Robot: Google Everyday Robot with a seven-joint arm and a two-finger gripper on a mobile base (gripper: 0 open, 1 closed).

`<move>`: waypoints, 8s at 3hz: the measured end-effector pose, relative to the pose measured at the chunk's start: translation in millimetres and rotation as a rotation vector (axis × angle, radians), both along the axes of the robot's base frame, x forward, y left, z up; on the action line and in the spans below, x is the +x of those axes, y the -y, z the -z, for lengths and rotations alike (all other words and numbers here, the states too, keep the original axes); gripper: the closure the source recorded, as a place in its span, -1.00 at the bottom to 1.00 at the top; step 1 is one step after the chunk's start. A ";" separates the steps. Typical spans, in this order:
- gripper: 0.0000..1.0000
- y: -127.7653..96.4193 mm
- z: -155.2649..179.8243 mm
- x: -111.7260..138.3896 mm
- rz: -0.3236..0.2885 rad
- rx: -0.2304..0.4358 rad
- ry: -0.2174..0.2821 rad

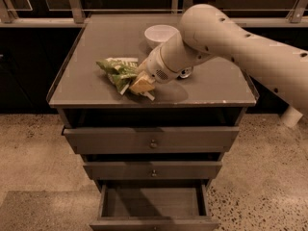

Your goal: Place green jalapeno chip bag into bottom drawer

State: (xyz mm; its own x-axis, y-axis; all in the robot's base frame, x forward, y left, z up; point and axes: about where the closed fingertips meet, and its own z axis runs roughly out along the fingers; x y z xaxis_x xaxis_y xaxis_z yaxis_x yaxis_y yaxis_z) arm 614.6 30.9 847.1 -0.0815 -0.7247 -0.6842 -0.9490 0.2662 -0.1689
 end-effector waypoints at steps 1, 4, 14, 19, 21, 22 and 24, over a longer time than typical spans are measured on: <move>0.76 0.0 0.0 0.0 0.000 0.000 0.000; 1.00 52.1 -25.3 -61.5 0.044 -0.012 -0.075; 1.00 181.6 231.4 -236.0 0.717 0.298 -0.448; 1.00 194.6 455.3 -196.2 0.847 0.334 -0.700; 1.00 201.5 538.1 -170.9 0.811 0.330 -0.844; 1.00 204.5 565.4 -168.3 0.788 0.372 -0.906; 0.61 207.2 585.8 -162.2 0.765 0.461 -0.953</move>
Offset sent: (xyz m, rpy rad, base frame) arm 0.0000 0.0000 0.0000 0.0000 0.0000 0.0000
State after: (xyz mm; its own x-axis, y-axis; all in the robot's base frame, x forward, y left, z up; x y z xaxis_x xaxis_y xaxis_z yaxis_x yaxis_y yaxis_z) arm 452.3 -176.3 261.3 -0.9536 0.0050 -0.3010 -0.2279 0.6414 0.7326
